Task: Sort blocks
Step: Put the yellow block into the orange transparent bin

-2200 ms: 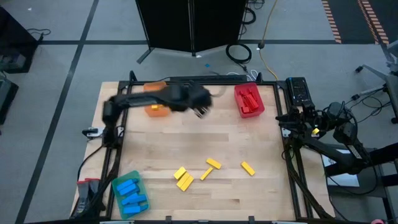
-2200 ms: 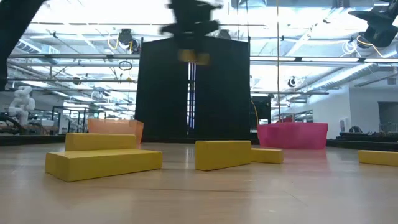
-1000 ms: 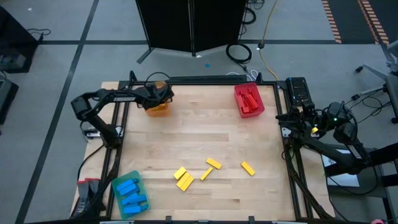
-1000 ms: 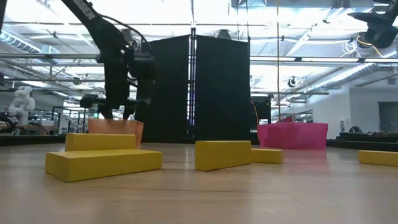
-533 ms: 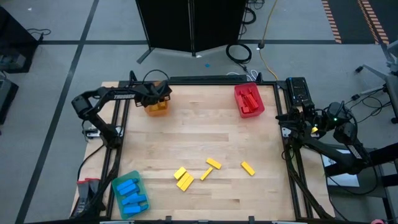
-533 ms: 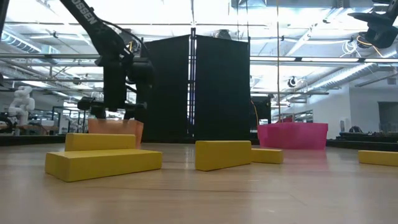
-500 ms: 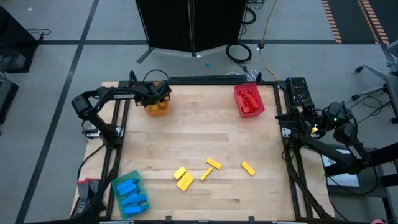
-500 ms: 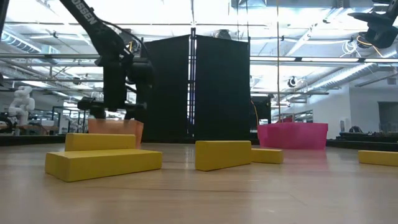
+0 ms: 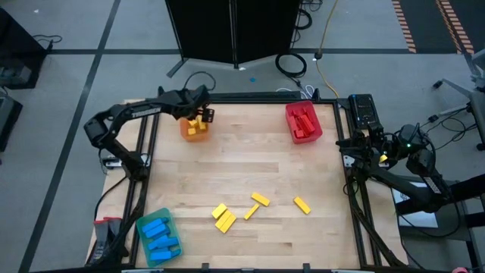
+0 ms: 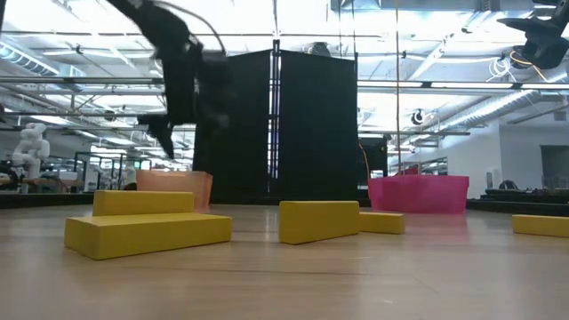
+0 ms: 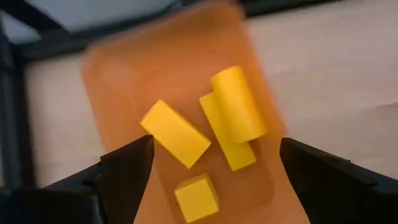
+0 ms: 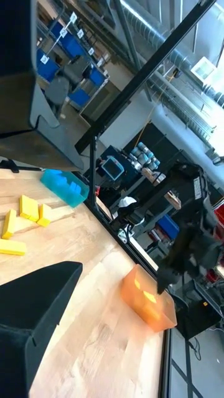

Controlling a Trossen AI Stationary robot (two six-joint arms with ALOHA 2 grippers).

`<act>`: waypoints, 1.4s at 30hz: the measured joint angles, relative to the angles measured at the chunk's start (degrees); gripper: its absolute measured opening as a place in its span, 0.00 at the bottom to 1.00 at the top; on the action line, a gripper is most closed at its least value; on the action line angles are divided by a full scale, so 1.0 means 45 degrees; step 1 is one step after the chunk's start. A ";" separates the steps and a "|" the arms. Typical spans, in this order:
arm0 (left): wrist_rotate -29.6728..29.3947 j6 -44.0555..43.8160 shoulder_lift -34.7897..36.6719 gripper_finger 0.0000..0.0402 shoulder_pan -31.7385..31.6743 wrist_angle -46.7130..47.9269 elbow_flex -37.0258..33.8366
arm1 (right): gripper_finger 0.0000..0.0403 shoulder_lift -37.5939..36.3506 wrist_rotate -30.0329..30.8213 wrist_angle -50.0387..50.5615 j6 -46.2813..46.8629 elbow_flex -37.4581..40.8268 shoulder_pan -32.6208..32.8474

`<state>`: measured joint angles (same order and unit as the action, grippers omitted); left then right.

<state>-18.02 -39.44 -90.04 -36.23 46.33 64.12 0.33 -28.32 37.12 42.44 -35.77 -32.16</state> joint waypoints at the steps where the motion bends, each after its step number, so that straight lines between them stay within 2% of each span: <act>1: -0.0070 0.0235 0.0083 0.88 0.0070 0.0436 0.0380 | 0.62 0.0003 0.0000 0.0000 -0.0002 0.0002 0.0002; 4: 0.0007 0.1107 0.0385 0.88 0.0483 0.1385 0.1449 | 0.62 0.0003 0.0000 0.0000 -0.0075 0.0000 0.0004; 9: 0.2643 0.2358 0.0499 0.89 0.2067 0.1231 0.2729 | 0.62 0.0002 0.0024 0.0000 -0.0294 0.0000 0.0001; 11: 0.3607 0.1938 0.0498 0.89 0.2943 0.1225 0.2850 | 0.62 0.0000 0.0019 0.0000 -0.0295 0.0000 0.0003; 14: 0.4236 0.0780 0.0486 0.89 0.4658 0.1271 0.2775 | 0.62 0.0002 0.0019 0.0000 -0.0305 0.0000 0.0003; 21: 0.3647 -0.2959 0.0102 0.89 0.9032 0.1619 0.2318 | 0.62 0.0003 0.0015 0.0000 -0.0574 0.0000 0.0003; 27: 0.3014 -0.6034 -0.0496 0.89 1.1471 0.2045 0.2297 | 0.62 -0.0002 0.0015 0.0004 -0.0667 0.0000 -0.0001; 32: 0.3065 -0.7028 -0.1550 0.89 1.2497 0.1398 0.2297 | 0.62 0.0000 0.0015 0.0002 -0.0808 0.0000 0.0001; 38: 0.4175 -0.6864 -0.2998 0.89 1.2925 0.0341 0.2297 | 0.62 -0.0002 0.0015 0.0005 -0.0709 0.0000 0.0002; 42: 0.4386 -0.6829 -0.3760 0.89 1.3189 0.0390 0.2297 | 0.62 -0.0002 0.0001 0.0010 -0.0674 0.0000 0.0002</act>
<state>1.72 -70.17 -106.96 23.12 48.08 74.46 0.32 -28.31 37.17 39.40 -35.77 -32.15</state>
